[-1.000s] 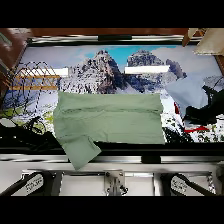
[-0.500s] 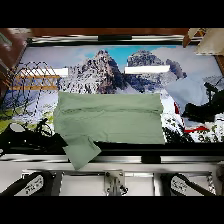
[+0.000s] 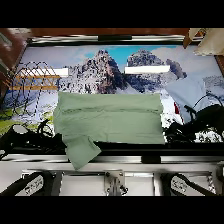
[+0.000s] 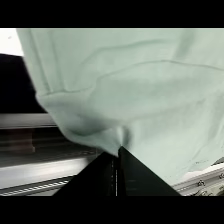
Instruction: Fold the shirts.
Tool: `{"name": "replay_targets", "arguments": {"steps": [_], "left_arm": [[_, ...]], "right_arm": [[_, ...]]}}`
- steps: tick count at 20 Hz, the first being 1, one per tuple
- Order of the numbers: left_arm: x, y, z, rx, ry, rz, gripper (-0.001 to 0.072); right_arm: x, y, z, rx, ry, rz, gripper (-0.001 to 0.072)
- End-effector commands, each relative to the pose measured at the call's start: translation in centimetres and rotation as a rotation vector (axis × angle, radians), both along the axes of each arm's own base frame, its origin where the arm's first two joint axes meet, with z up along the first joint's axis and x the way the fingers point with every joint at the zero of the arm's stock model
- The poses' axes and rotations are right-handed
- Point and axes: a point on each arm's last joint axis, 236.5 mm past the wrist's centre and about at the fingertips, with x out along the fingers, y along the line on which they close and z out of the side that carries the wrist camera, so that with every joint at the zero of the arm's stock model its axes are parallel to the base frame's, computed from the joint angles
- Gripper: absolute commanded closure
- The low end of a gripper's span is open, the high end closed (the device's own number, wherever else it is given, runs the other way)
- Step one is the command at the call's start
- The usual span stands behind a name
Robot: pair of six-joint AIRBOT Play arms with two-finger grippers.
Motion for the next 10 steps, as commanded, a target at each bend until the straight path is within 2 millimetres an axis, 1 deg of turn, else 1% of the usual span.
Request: {"name": "replay_targets", "arguments": {"steps": [1,5,8,10], "left_arm": [[-0.2,0.0,0.0,0.003,0.005,-0.004,0.0677],[-0.2,0.0,0.0,0.002,0.004,-0.006,0.0677],[-0.2,0.0,0.0,0.001,0.004,-0.009,0.0677],[0.1,0.0,0.2,-0.001,-0.006,-0.015,0.0678]], "right_arm": [[-1.6,1.3,-2.0,0.03,0.027,-0.024,0.0082],[0.1,2.1,-1.9,0.064,-0.027,-0.08,0.0082],[-0.1,2.2,-2.2,0.066,-0.01,-0.093,0.0082],[-0.5,2.7,-2.8,0.089,0.017,-0.109,0.0083]]}}
